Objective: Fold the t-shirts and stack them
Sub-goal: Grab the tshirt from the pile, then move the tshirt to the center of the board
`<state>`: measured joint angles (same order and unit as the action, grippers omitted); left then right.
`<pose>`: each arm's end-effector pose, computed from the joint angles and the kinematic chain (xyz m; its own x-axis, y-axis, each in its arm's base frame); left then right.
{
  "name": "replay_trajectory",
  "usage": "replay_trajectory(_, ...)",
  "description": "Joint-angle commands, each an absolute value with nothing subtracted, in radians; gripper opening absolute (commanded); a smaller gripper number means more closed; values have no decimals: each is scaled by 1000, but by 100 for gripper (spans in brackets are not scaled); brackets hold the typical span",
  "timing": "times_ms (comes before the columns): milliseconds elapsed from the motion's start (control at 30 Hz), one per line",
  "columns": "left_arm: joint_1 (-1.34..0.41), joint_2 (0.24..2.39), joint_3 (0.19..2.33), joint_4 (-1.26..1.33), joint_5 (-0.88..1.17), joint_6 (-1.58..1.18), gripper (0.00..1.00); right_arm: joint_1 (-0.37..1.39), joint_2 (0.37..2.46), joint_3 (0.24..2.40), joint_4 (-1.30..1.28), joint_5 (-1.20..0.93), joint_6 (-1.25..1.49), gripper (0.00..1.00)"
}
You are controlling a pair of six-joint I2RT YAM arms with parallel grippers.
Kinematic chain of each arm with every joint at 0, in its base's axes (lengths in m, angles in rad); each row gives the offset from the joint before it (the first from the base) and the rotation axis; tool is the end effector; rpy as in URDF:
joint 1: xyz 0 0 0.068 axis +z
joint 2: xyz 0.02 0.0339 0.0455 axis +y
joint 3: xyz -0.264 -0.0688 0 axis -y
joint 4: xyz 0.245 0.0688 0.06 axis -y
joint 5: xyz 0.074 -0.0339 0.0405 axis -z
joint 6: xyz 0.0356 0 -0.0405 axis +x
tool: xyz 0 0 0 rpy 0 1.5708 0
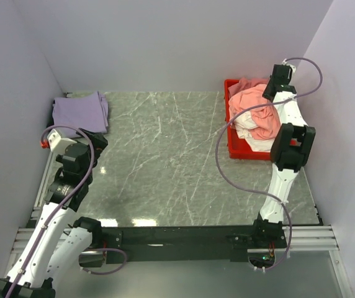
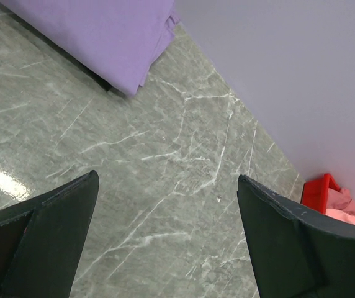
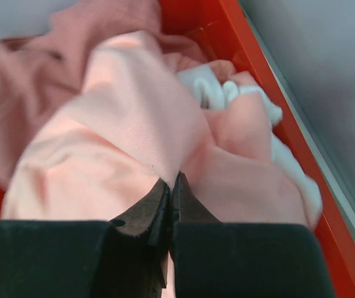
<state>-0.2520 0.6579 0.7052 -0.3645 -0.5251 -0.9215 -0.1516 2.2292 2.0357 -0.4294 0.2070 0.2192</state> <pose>0.1522 -0.0208 0.3138 0.0129 -0.7150 -0.6990 -0.3890 0.6404 -0.6622 0.5148 -0.0860 0.2706 -0.4949 0.2909 -0.8188 0.4307 0.9005 0.0596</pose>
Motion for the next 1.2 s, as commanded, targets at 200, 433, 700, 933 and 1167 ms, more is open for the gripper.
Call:
replay_trajectory(200,-253,630,722,-394,-526,-940,100,-5,1738,1986,-305,254,155,0)
replay_trajectory(433,-253,614,738,-463,-514,-980,99,266,1557,2117,-324,336,8,0)
replay_trajectory(700,-253,588,753,-521,-476,-1017,99,520,1474,2201,-310,206,-29,0)
replay_trajectory(933,-253,555,776,-650,-524,-1123,99,635,1462,2088,-272,146,44,0)
replay_trajectory(1167,-253,467,781,-718,-514,-1135,99,718,1514,1977,-274,120,123,0)
